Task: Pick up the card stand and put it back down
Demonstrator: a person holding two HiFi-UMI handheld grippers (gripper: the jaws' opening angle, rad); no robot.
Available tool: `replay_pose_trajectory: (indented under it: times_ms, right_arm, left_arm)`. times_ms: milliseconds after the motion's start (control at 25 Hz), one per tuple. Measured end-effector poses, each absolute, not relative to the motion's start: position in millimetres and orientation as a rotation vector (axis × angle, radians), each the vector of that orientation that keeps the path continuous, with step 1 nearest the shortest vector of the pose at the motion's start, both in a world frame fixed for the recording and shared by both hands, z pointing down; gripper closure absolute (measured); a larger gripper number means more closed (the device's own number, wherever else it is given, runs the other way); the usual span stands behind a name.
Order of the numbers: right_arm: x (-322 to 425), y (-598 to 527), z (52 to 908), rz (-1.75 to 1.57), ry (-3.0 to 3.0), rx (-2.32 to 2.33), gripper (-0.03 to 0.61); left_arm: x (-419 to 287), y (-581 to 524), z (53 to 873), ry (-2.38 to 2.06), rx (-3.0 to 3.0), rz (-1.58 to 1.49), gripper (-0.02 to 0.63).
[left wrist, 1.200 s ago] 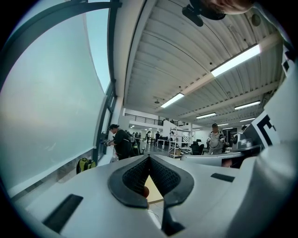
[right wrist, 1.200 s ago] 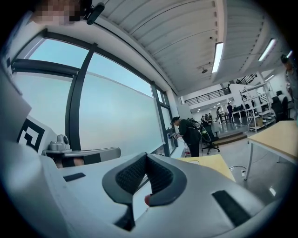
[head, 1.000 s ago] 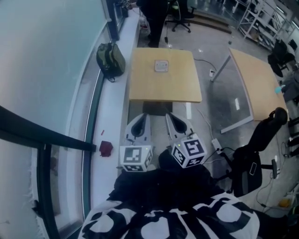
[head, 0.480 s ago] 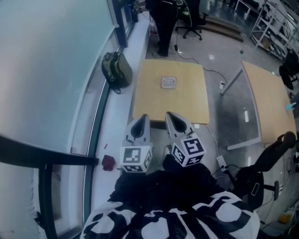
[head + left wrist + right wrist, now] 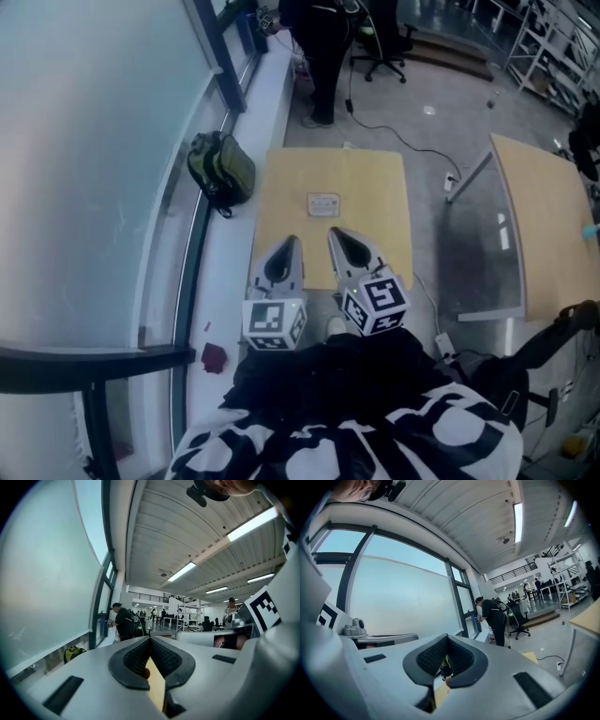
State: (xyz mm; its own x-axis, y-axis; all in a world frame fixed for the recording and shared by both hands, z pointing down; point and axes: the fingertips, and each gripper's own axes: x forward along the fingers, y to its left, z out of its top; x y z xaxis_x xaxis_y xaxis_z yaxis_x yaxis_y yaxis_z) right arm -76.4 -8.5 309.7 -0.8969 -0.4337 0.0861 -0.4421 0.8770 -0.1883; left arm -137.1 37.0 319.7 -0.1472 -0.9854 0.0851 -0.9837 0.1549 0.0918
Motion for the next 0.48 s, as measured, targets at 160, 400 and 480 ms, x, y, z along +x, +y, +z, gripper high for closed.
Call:
replay_pose_trajectory:
  times_ms: [160,400,480]
  right_arm:
    - [-74.5,-43.6,320.9,0.357,-2.983,0.701,0.56]
    - [-72.5,-68.2,348.6,0.432,-2.928,0.678,0.56]
    - [-77.1,-70.2,358.7,0.446,-2.914,0.656,0.56]
  left_arm:
    - [-131.9,0.7,330.9,-2.259,1.964,0.0,0.609]
    - [-123.3,-23.3,357.0,-2.216,1.928,0.024,0.609]
    - [-126.8,-27.7,368.4,-2.205,1.912,0.034,0.609]
